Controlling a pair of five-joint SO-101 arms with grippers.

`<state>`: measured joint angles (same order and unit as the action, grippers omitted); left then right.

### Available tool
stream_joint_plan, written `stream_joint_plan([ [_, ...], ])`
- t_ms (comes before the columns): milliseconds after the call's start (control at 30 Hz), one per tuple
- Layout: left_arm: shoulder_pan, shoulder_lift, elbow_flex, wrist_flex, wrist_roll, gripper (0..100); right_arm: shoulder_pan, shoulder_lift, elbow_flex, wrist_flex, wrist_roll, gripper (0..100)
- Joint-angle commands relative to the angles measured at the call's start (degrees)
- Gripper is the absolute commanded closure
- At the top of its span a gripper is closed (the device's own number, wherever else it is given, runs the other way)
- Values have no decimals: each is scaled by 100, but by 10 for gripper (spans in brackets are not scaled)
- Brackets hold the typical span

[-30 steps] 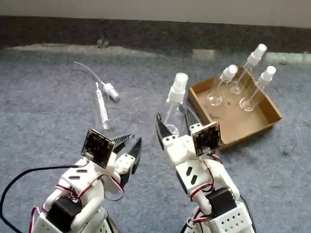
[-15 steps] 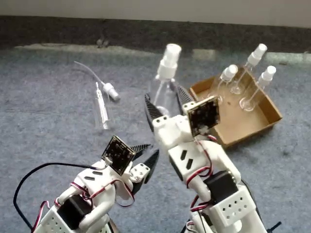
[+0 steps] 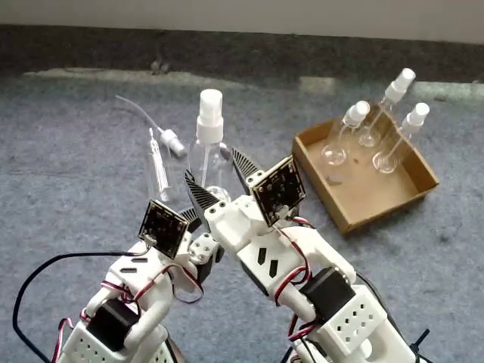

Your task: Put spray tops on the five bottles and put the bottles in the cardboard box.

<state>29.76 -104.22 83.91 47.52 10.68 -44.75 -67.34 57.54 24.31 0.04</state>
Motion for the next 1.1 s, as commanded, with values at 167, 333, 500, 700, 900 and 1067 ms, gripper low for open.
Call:
stream_joint_plan([
  [167,-1015,-66,233,-809,0,959,-75,-22,-57,48,-44,875],
  [333,-1473,-66,699,-1644,0,959,-75,-22,-57,356,-44,875],
  [500,-1244,-66,708,-1389,0,959,-31,-4,-110,295,0,875],
  [700,-251,-66,215,-316,-9,959,-31,22,-57,-286,0,875],
  [900,497,-66,-699,668,-9,959,-31,22,-48,-286,0,875],
  [1067,549,-66,-1174,1081,0,959,-31,13,84,-312,0,875],
])
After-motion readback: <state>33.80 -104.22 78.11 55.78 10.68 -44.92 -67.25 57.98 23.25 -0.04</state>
